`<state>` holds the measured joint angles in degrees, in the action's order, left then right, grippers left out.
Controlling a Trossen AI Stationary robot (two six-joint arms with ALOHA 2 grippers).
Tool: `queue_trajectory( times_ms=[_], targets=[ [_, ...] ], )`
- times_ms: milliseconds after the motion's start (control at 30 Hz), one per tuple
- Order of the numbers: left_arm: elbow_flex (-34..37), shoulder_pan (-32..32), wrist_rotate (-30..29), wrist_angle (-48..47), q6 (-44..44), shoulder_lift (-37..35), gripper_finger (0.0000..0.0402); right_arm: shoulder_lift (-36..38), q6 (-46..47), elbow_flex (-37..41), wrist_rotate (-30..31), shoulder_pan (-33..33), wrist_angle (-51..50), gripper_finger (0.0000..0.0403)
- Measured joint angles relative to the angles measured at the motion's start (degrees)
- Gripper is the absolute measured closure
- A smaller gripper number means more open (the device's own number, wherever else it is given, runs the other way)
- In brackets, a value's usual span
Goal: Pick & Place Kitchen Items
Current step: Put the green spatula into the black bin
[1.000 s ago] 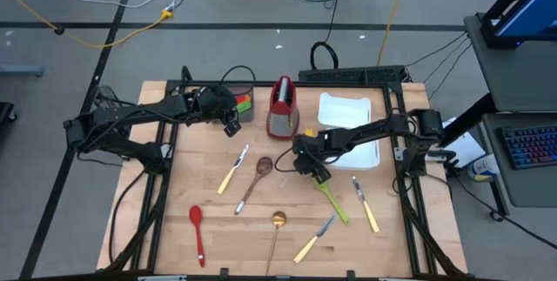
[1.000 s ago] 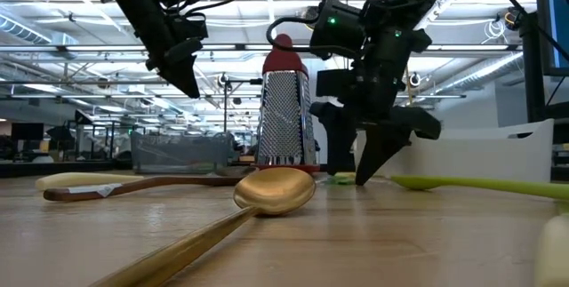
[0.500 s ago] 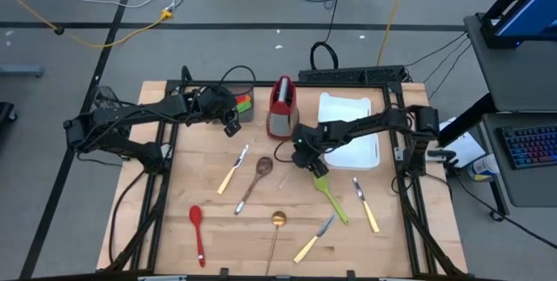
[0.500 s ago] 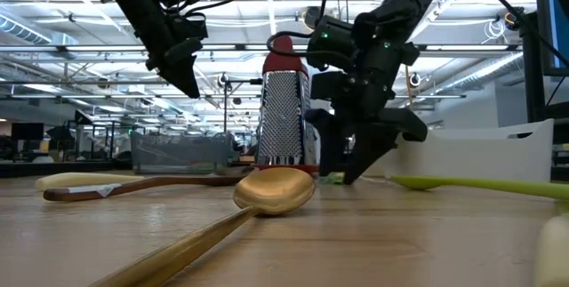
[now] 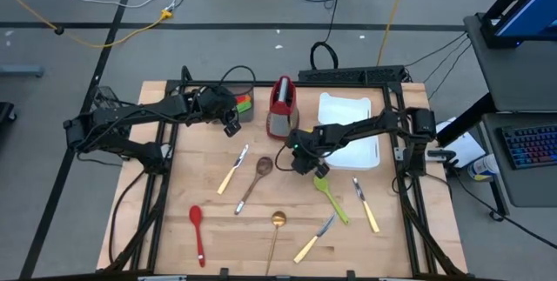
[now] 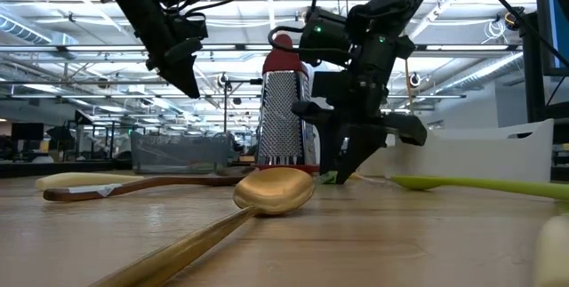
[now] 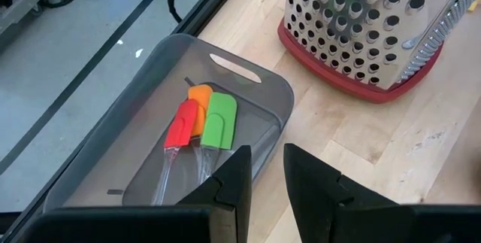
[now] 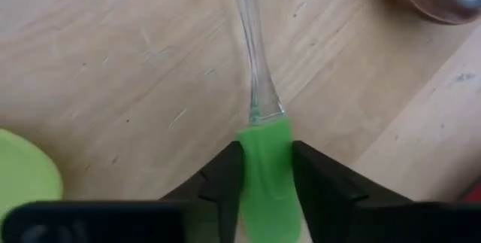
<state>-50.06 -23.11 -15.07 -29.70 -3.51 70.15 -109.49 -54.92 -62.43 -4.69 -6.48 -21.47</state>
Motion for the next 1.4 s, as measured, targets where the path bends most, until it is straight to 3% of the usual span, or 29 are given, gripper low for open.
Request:
queue_trajectory(
  times_ms=[167, 300, 533, 767, 1067, 1267, 1400],
  targets=[
    [0.00, 0.00, -0.01, -0.01, 0.00, 0.00, 0.0316, -0.07, -0.02, 0.04, 0.15, 1.35, 0.94, 0.0356],
    [0.00, 0.00, 0.00, 0.00, -0.21, -0.01, 0.0316, -0.04, 0.74, 0.04, 0.06, 2.24, 3.37, 0.0372],
    [0.00, 0.00, 0.12, -0.01, -0.31, 0.00, 0.0316, 2.27, 7.39, 0.20, 0.44, 3.48, 8.12, 0.0365],
    [0.00, 0.91, 6.83, 0.01, -1.75, 0.00, 0.0316, 7.43, 22.55, 0.24, 2.66, 5.14, 12.61, 0.0373],
    [0.00, 9.10, 12.48, 0.47, -2.88, 0.20, 0.0316, 8.11, 33.84, 0.24, 3.21, 5.54, 14.57, 0.0357],
    [0.00, 15.29, 12.63, 2.26, -2.84, 2.38, 0.0316, 8.11, 41.94, 0.20, 3.54, 5.39, 14.81, 0.0374],
    [0.06, 18.54, 12.66, 6.64, -2.33, 4.56, 0.0316, 8.11, 49.61, 0.18, 3.51, 5.23, 14.76, 0.0363]
  ],
)
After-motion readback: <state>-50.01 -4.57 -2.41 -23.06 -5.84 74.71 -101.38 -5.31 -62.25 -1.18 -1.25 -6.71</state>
